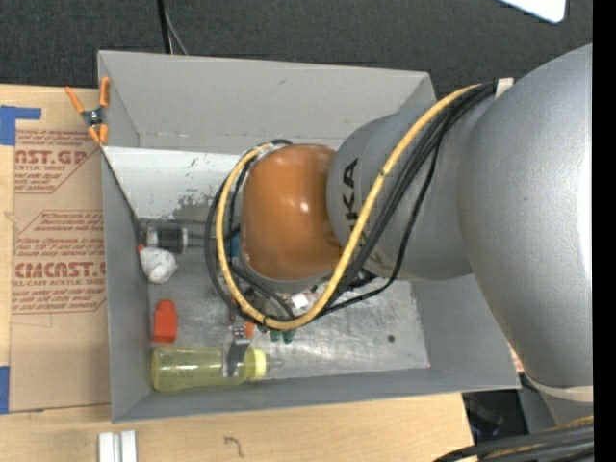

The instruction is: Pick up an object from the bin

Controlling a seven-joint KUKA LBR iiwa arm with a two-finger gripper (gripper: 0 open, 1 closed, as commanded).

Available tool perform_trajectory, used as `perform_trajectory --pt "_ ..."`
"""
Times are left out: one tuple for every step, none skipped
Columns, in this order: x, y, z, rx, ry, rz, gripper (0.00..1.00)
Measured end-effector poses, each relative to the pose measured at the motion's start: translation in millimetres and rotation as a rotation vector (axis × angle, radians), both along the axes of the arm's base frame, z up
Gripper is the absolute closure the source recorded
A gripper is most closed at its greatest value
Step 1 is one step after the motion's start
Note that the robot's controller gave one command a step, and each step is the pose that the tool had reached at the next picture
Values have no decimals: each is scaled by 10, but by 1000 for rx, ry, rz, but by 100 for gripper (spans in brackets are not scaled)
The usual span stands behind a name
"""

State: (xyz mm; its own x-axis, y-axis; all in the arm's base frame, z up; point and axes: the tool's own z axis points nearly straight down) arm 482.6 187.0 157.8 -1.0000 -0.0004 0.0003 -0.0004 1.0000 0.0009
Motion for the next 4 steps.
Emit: perform_trajectory --pt "0 0 0 0 0 0 0" --pt "153 -891 -819 5 -20 419 100" --pt "139 -913 -853 3 -16 418 0" --pt "110 -929 -852 1 0 417 100"
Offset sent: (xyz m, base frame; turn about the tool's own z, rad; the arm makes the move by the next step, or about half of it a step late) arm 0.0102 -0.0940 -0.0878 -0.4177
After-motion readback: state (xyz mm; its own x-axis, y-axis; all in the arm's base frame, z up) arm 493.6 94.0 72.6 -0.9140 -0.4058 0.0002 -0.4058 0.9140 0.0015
